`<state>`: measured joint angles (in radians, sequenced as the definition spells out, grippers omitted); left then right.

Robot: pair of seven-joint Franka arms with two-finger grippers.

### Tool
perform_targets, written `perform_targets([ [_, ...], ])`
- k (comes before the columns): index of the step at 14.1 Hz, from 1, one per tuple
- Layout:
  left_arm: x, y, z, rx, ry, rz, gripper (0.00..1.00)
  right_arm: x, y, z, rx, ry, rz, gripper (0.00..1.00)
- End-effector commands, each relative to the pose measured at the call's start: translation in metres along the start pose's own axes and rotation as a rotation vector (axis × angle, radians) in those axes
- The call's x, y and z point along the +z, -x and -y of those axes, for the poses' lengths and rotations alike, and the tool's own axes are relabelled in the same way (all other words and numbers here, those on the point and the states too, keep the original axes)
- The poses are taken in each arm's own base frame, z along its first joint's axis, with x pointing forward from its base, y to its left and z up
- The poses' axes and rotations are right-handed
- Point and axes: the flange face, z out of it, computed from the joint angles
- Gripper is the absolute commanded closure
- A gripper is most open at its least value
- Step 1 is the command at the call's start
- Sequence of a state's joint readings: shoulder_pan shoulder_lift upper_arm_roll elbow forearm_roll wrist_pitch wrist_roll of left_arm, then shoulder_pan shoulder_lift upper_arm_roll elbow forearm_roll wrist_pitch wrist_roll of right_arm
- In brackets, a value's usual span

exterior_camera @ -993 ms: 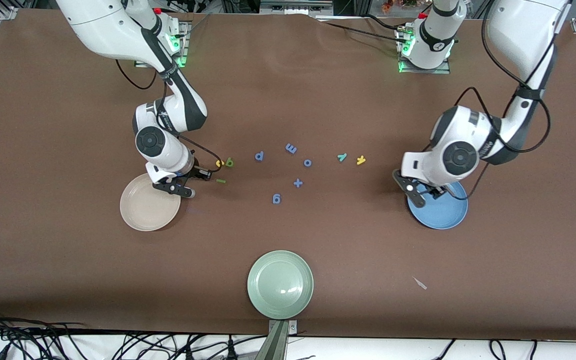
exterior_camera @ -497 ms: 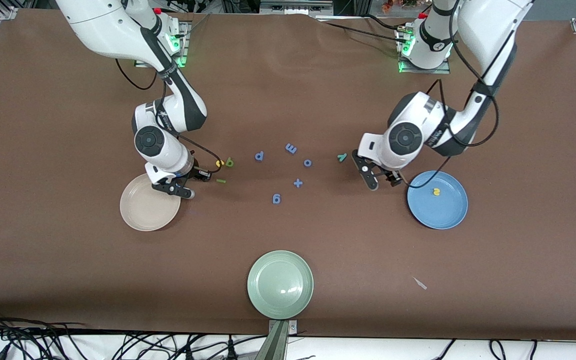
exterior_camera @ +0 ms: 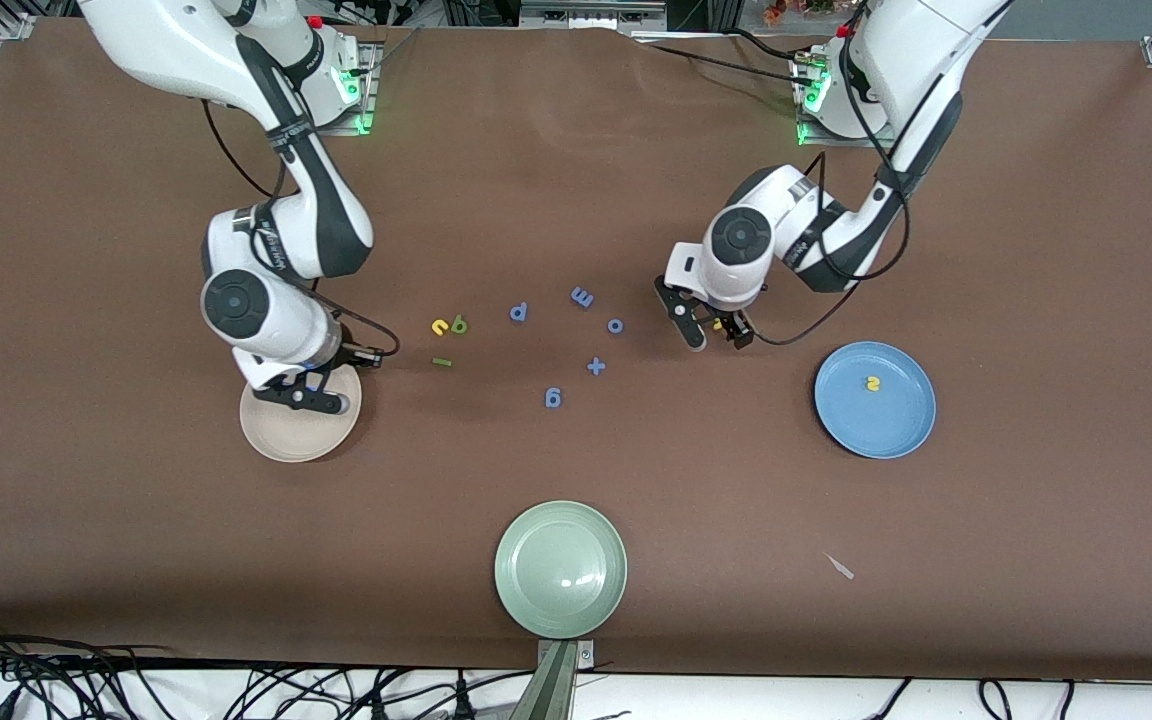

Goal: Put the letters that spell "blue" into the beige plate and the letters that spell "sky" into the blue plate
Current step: 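Grasp the orange e with the right gripper while the left gripper reaches the k, then release the e onto the beige plate while the left gripper releases the k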

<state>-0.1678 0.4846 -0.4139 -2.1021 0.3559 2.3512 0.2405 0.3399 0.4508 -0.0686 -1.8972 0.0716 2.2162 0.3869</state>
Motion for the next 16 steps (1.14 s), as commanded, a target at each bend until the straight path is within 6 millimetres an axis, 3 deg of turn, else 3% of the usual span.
perform_targets([
  [1,0.009,0.011,-0.003,-0.001,-0.05,0.009,0.02,-0.005,-0.013,-0.034,-0.078,0.019,-0.001,0.69],
  [5,0.023,0.022,-0.002,-0.001,-0.038,-0.055,0.02,-0.005,-0.017,-0.042,-0.087,0.021,-0.009,0.48],
  [6,0.026,0.027,0.003,-0.008,-0.035,-0.069,0.04,-0.005,-0.017,-0.042,-0.086,0.021,-0.009,0.47],
  [7,0.028,0.031,0.006,-0.004,-0.032,-0.076,0.09,-0.005,-0.017,-0.04,-0.082,0.019,-0.01,0.4],
  [8,0.028,0.032,0.009,0.0,-0.035,-0.079,0.19,-0.006,-0.015,-0.035,-0.083,0.013,-0.01,0.38],
  [10,0.032,0.033,0.009,0.0,-0.03,-0.077,0.52,-0.005,-0.015,-0.025,-0.022,0.004,-0.016,0.37],
  [12,0.037,0.03,0.007,0.004,-0.022,-0.091,0.78,-0.002,-0.008,0.01,-0.005,-0.008,-0.024,0.37],
  [13,0.036,0.03,0.008,0.003,-0.024,-0.093,0.85,-0.001,-0.003,0.026,0.02,-0.008,-0.029,0.37],
  [16,0.031,0.03,0.01,0.003,-0.032,-0.098,0.87,0.017,0.013,0.088,0.087,0.004,-0.041,0.37],
])
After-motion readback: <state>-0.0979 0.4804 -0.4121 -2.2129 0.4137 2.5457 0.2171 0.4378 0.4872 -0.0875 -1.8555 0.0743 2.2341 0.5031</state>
